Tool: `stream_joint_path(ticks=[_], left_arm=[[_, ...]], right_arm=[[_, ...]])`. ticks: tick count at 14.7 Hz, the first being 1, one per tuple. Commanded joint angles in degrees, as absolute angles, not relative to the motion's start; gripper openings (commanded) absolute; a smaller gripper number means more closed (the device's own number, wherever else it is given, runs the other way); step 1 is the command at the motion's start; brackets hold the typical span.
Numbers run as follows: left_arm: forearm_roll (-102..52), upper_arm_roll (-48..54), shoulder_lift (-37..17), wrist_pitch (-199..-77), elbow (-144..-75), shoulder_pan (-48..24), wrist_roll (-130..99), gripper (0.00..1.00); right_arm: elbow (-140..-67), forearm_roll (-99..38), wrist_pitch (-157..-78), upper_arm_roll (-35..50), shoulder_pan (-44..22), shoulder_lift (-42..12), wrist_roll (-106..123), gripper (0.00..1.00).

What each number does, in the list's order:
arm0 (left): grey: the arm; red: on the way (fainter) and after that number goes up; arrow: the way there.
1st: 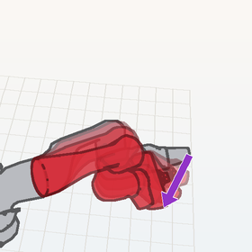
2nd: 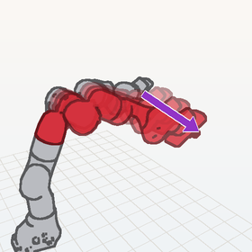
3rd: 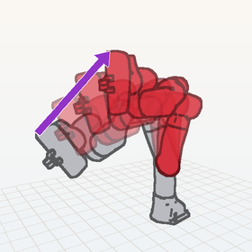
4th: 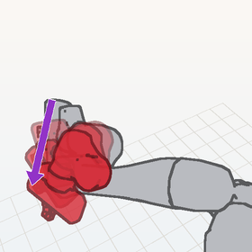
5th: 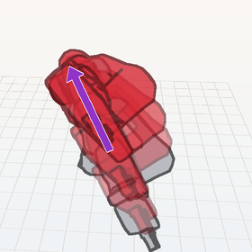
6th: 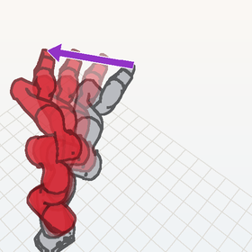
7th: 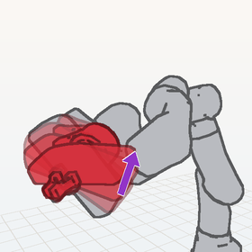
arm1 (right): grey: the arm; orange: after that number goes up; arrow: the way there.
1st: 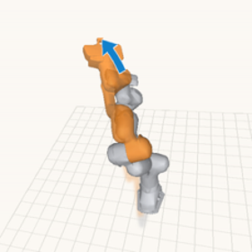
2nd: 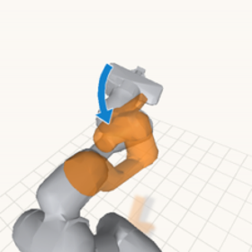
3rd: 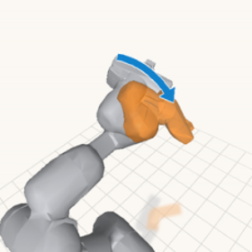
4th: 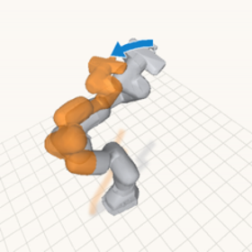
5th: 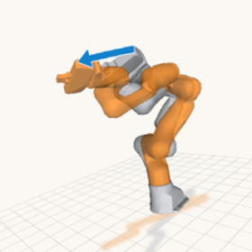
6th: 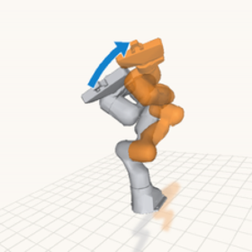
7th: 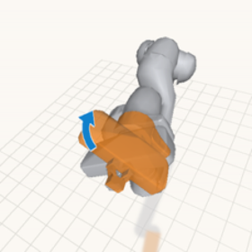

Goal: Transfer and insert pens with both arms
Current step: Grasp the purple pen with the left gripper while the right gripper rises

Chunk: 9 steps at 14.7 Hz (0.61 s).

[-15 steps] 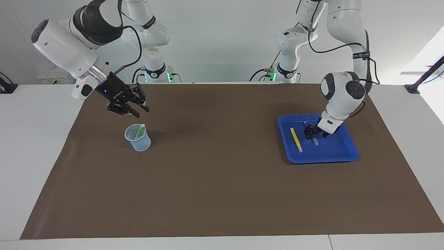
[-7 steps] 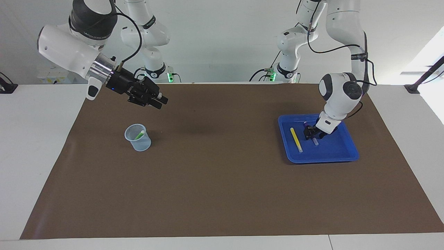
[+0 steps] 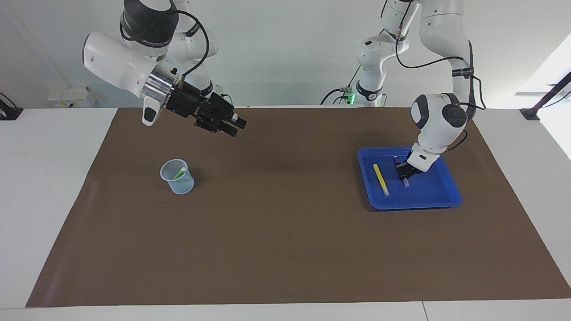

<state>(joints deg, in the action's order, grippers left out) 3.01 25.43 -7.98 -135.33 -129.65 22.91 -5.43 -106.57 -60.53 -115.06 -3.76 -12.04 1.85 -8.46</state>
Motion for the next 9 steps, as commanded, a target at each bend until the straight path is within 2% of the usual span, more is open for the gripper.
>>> stream_joint_path(ticks=[1, 6, 8, 9], left_arm=[[3.9, 25.5, -9.2, -134.3, -127.9, 23.3, -6.7, 0.00], [2.8, 25.8, -11.1, -115.5, -113.1, 21.9, -13.3, 0.00], [-2.8, 25.8, -11.9, -107.9, -106.6, 19.5, -19.9, 0.00], [-5.2, 25.8, -12.0, -105.3, -104.1, 18.9, -24.2, 0.00]], right_arm=[[-107.2, -62.0, -116.3, -3.8, -13.3, 2.2, -9.8, 0.62], [-107.8, -62.0, -119.4, -3.8, -14.1, 2.2, -11.0, 0.64], [-107.8, -62.0, -119.3, -3.7, -14.1, 2.2, -11.4, 0.65], [-107.8, -62.0, -119.0, -3.7, -14.2, 2.2, -12.6, 0.71]])
